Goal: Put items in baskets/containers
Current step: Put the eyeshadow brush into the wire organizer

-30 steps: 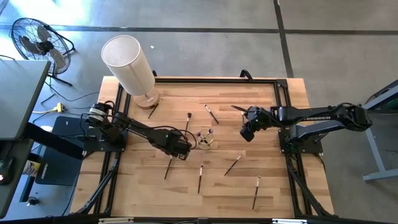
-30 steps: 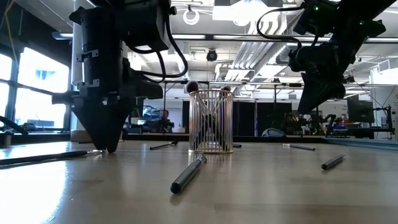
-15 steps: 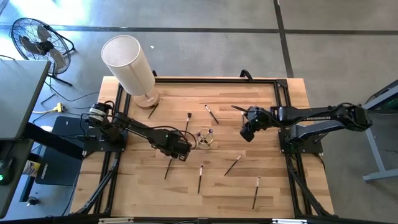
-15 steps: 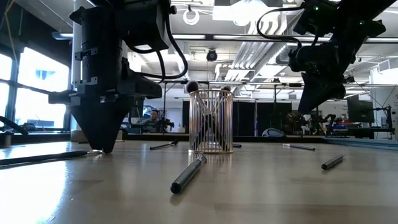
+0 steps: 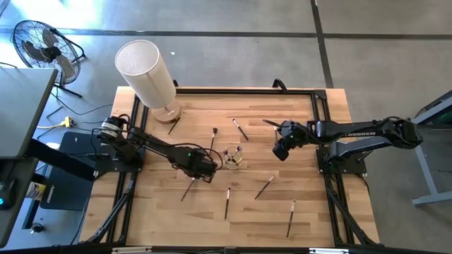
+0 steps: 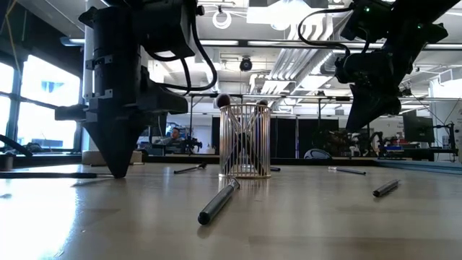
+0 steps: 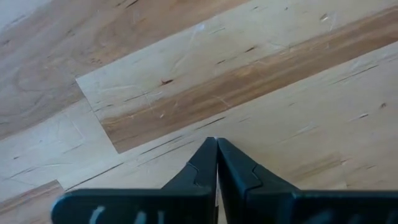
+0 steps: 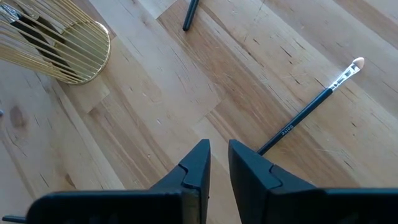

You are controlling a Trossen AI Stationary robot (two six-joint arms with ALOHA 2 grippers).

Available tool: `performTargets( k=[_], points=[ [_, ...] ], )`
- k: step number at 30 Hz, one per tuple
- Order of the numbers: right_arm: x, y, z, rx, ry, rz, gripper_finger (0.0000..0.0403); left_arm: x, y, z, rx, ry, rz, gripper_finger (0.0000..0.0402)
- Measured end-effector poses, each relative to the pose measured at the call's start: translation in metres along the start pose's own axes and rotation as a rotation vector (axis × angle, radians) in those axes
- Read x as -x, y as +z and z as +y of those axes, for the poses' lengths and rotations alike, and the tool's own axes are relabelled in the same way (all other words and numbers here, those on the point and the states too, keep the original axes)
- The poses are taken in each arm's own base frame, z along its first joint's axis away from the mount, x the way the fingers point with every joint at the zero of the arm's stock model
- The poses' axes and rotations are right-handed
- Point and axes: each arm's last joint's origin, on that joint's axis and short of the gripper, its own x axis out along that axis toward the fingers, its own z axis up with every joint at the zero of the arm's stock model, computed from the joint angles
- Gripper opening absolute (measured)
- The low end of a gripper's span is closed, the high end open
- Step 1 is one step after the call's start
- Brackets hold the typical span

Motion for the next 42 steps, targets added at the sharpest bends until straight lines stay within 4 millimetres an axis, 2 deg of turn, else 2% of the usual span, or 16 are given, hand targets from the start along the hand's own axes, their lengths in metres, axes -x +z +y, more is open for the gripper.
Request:
performTargets(
  k=[3, 6, 9, 12, 17, 21, 23, 26, 35, 38, 42],
  points=[
    [0.000, 0.000, 0.000, 0.002, 0.000, 0.000, 0.0051, 0.001, 0.000, -0.001, 0.035, -0.001, -0.005, 0.0001],
    [0.000, 0.000, 0.000, 0.014, 0.000, 0.000, 0.0051, 0.011, -0.004, -0.007, 0.029, -0.022, -0.100, 0.0001],
    [0.000, 0.000, 0.000, 0.022, 0.000, 0.000, 0.0053, 0.032, -0.012, -0.016, 0.055, -0.070, -0.262, 0.0000],
    [0.000, 0.000, 0.000, 0.023, 0.002, -0.002, 0.0053, 0.052, -0.024, -0.017, 0.066, -0.093, -0.438, 0.0000],
    [0.000, 0.001, 0.001, 0.029, 0.009, -0.006, 0.0048, 0.096, -0.044, -0.026, 0.080, -0.256, -0.844, 0.0000],
    [0.000, 0.002, 0.001, 0.029, 0.014, -0.014, 0.0046, 0.130, -0.049, -0.035, 0.059, -0.304, -1.150, 0.0000],
    [0.000, 0.002, 0.002, 0.029, 0.027, -0.018, 0.0047, 0.144, -0.047, -0.040, 0.026, -0.274, -1.235, 0.0000],
    [0.000, 0.003, 0.004, 0.040, 0.056, -0.019, 0.0048, 0.162, -0.037, -0.049, -0.010, -0.237, -1.285, 0.0000],
    [0.000, 0.005, 0.005, 0.049, 0.084, -0.025, 0.0045, 0.177, 0.008, -0.074, -0.196, -0.248, -1.227, 0.0000],
    [0.000, 0.004, 0.005, 0.053, 0.095, -0.019, 0.0047, 0.174, 0.023, -0.080, -0.228, -0.268, -1.213, 0.0000],
    [0.000, 0.004, 0.006, 0.056, 0.098, -0.016, 0.0048, 0.166, 0.034, -0.083, -0.285, -0.277, -1.172, 0.0000]
  ],
)
